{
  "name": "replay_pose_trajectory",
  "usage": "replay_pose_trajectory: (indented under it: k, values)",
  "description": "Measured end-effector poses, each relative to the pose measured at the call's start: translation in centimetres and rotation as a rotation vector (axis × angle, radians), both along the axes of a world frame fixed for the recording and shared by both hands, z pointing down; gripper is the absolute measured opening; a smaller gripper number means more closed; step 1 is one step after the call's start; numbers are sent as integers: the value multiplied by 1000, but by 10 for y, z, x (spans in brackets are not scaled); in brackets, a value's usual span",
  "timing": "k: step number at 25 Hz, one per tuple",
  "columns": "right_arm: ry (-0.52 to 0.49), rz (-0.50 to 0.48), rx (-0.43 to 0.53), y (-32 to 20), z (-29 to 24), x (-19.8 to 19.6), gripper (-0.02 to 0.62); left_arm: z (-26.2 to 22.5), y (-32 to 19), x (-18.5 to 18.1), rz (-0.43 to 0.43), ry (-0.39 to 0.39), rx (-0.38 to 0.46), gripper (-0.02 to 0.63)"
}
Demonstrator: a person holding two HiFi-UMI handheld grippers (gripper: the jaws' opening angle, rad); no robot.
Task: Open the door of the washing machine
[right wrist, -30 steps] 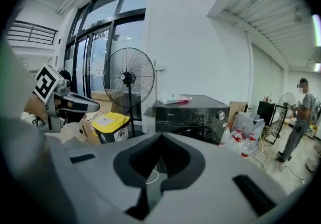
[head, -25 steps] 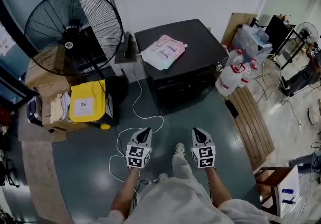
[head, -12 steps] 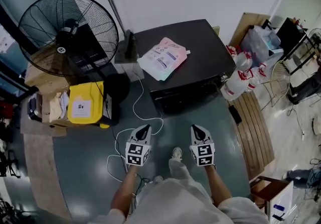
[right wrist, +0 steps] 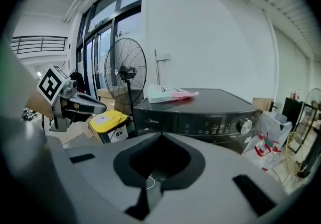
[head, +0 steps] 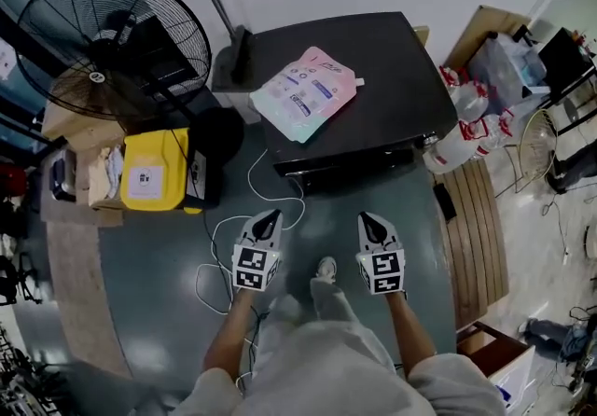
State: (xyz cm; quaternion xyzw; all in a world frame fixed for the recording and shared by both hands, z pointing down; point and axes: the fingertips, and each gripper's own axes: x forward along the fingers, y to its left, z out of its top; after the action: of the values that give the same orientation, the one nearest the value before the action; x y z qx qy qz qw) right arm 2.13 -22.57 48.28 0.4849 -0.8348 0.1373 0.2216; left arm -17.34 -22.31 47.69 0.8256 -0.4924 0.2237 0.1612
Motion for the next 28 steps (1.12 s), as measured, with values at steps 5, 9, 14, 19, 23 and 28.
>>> replay_pose_trajectory:
  k: [5, 9, 14, 19, 23, 28]
  values:
    - [-15, -3, 12, -22, 7, -3, -2, 15, -19, 4, 8, -2, -9, 8]
    - [-14, 13, 20, -34, 12, -6, -2, 26, -29, 8, 28, 7, -9, 8]
    - [-10, 39, 46, -45, 20, -12, -2, 45, -37, 6, 59, 16, -12, 8]
    - [-18, 56, 70, -50, 25, -24, -2, 60, -38, 4, 96, 18, -15, 8]
    - [-26, 66, 77, -52, 37, -32, -2, 77, -40, 5, 109, 32, -17, 8]
    - [-27, 74, 64, -51, 64, -39, -2, 107, -42, 6, 110, 49, -33, 8]
